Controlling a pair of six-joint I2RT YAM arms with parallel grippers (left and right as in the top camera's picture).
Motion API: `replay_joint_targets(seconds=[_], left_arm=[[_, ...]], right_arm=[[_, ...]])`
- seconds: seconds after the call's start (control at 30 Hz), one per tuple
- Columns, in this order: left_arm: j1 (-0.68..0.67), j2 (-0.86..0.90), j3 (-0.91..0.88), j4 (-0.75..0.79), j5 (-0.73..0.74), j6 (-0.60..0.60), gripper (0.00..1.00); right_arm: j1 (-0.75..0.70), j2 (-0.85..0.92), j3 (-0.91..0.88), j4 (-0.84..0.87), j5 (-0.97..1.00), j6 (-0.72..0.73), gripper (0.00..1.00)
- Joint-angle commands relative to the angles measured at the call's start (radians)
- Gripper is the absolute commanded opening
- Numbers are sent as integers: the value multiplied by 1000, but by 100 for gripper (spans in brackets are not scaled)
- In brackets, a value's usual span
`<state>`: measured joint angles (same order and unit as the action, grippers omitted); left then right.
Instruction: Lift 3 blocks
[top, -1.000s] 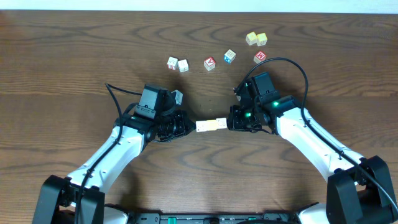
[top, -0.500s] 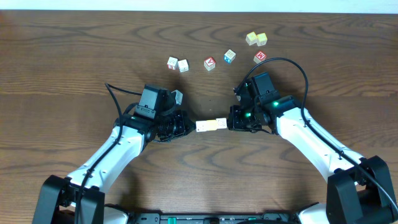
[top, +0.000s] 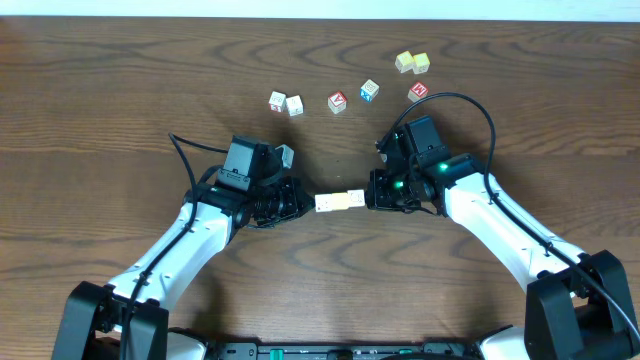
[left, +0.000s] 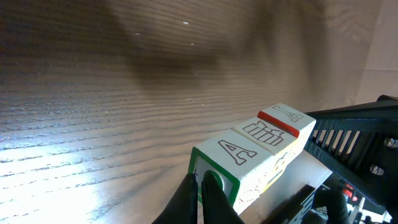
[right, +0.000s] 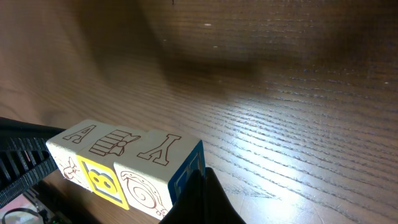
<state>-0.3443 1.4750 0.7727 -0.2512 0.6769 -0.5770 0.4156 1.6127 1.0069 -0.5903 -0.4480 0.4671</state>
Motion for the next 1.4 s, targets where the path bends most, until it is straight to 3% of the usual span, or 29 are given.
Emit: replay_joint_targets(seconds=[0.0, 1.37], left_arm=[[-45, -11, 37, 24, 114, -2, 7], [-48, 29, 37, 36, 114, -5, 7]], right_arm=[[64, -1, 14, 22, -241, 11, 1], [66, 0, 14, 26, -206, 11, 1]])
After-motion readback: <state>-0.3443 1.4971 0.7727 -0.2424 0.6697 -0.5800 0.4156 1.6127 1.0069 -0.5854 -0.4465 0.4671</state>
